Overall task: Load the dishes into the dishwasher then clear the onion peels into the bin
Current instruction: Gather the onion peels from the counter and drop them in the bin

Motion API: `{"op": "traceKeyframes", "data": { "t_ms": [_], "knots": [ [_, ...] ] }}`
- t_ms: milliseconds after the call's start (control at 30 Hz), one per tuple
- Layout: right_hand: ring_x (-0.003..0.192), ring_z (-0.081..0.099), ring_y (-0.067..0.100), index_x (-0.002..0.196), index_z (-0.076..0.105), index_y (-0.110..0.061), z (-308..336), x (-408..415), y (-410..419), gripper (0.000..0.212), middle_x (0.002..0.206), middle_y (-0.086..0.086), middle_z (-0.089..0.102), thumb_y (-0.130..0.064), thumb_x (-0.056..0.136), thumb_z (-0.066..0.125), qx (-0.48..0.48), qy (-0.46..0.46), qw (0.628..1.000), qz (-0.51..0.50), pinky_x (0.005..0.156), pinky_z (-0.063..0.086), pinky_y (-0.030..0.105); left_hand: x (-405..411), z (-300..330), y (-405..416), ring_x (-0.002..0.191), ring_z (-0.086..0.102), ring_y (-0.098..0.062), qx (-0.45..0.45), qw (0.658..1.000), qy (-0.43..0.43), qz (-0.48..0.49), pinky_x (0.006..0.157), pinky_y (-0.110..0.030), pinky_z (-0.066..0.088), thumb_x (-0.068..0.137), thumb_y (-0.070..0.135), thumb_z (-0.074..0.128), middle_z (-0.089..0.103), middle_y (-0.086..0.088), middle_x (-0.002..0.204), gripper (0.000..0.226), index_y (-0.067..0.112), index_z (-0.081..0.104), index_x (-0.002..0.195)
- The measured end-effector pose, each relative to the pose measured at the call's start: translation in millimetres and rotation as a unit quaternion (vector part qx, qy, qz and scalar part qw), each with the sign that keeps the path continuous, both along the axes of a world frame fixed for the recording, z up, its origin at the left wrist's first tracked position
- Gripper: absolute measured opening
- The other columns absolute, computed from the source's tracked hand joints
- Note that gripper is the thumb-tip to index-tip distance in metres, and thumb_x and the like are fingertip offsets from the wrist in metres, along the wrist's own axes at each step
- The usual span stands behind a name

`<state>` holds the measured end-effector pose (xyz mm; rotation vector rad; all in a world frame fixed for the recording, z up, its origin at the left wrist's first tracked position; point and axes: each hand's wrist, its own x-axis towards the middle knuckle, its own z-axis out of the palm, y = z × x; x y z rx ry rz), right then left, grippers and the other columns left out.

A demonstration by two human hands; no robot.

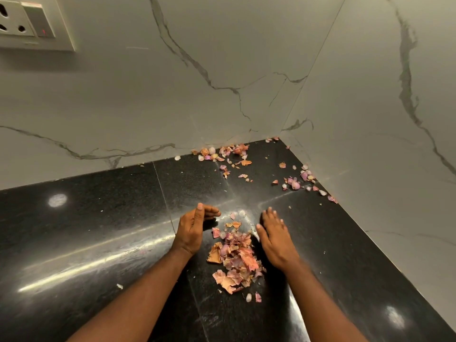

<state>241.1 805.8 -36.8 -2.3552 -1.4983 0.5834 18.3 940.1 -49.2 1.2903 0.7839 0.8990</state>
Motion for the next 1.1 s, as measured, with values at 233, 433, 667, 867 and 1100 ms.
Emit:
{"op": "traceKeyframes", "data": {
  "t_ms": [233, 433, 667, 867, 1100],
  "knots": [
    [0.111, 0.072, 0.014, 0.11, 0.078, -0.025, -0.7, -53.8, -52.6, 0.03, 0.111, -0.01, 0.077, -0.031, 0.107, 0.049, 0.335, 0.194, 0.907, -0.168, 0.099, 0.057, 0.037, 1.5, 0.1, 4.3, 0.099, 0.076, -0.032, 0.022, 1.0, 0.007, -0.005, 0.091, -0.055, 0.061, 0.103, 0.057, 0.036, 0.078, -0.014, 0.102, 0.066, 0.004, 0.075, 0.103],
    [0.157, 0.019, 0.011, 0.16, 0.037, -0.022, -23.5, -52.1, -57.8, 0.063, 0.167, -0.004, 0.029, -0.057, 0.109, 0.029, 0.144, -0.025, 0.962, -0.232, 0.129, 0.016, 0.038, 2.1, -3.2, 0.4, 0.096, 0.077, -0.027, 0.054, 0.998, 0.018, 0.004, 0.088, -0.047, 0.063, 0.101, 0.058, 0.04, 0.079, -0.01, 0.098, 0.063, 0.006, 0.076, 0.1],
    [0.135, 0.055, 0.003, 0.147, 0.058, -0.024, -10.3, -65.3, -71.6, 0.043, 0.142, -0.013, 0.062, -0.035, 0.107, 0.045, 0.301, 0.072, 0.939, -0.147, 0.11, 0.049, 0.029, 3.0, -8.1, 3.3, 0.095, 0.076, -0.026, 0.071, 0.997, 0.022, -0.002, 0.088, -0.05, 0.063, 0.101, 0.056, 0.045, 0.079, -0.006, 0.095, 0.054, 0.012, 0.078, 0.099],
    [0.134, 0.055, 0.004, 0.156, 0.044, -0.031, -14.2, -65.3, -68.3, 0.049, 0.148, -0.006, 0.057, -0.044, 0.109, 0.04, 0.248, 0.059, 0.954, -0.158, 0.108, 0.047, 0.02, 9.2, -10.5, -1.0, 0.139, 0.049, -0.009, 0.26, 0.926, 0.269, -0.045, 0.112, -0.05, 0.046, 0.104, 0.056, 0.038, 0.062, 0.004, 0.144, 0.05, 0.029, 0.064, 0.137],
    [0.143, 0.045, 0.011, 0.162, 0.033, -0.024, -11.9, -61.9, -58.1, 0.055, 0.16, 0.003, 0.046, -0.044, 0.11, 0.037, 0.24, 0.055, 0.949, -0.197, 0.114, 0.039, 0.027, 40.7, -1.0, -10.0, 0.157, -0.02, -0.018, 0.342, 0.77, 0.502, -0.196, 0.13, -0.045, -0.009, 0.092, 0.081, -0.008, -0.022, -0.002, 0.167, 0.096, 0.018, -0.008, 0.164]
  ]
}}
